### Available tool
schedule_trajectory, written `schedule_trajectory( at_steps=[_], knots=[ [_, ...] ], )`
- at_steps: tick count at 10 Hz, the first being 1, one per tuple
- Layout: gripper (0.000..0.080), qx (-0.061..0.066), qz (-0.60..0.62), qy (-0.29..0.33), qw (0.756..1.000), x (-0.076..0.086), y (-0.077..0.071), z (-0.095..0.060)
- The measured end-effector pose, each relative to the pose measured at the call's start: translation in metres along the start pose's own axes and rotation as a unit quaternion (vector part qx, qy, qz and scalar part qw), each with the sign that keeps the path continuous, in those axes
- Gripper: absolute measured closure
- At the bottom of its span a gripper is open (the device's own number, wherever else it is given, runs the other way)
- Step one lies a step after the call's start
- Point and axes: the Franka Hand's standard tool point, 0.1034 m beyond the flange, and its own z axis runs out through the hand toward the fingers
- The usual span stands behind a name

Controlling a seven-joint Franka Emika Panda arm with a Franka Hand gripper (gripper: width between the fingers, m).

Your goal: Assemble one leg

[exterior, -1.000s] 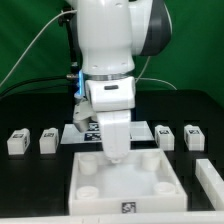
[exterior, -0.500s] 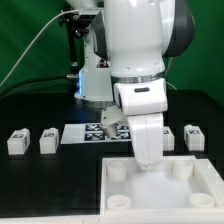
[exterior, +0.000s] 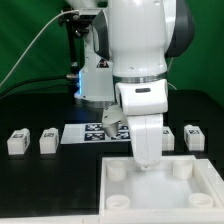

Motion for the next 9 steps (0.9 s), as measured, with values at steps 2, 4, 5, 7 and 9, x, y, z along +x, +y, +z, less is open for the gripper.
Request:
schedule_trajectory(
  at_steps=[2,4,5,7,9],
  knots=[
    [0.0510,0.000,0.001,0.000,1.000,-0.0005,0.0000,0.0002],
    [0.0229,0.000,0.001,0.000,1.000,-0.0009,-0.0002,0.0004],
    [0.0175,0.001,0.001,0.000,1.000,-0.0011,-0.0002,0.0005],
    [0.0155,0.001,0.001,0.000,1.000,-0.0014,-0.0003,0.0007],
    [0.0150,0.001,0.002,0.000,1.000,-0.0014,-0.0005,0.0010]
  ],
)
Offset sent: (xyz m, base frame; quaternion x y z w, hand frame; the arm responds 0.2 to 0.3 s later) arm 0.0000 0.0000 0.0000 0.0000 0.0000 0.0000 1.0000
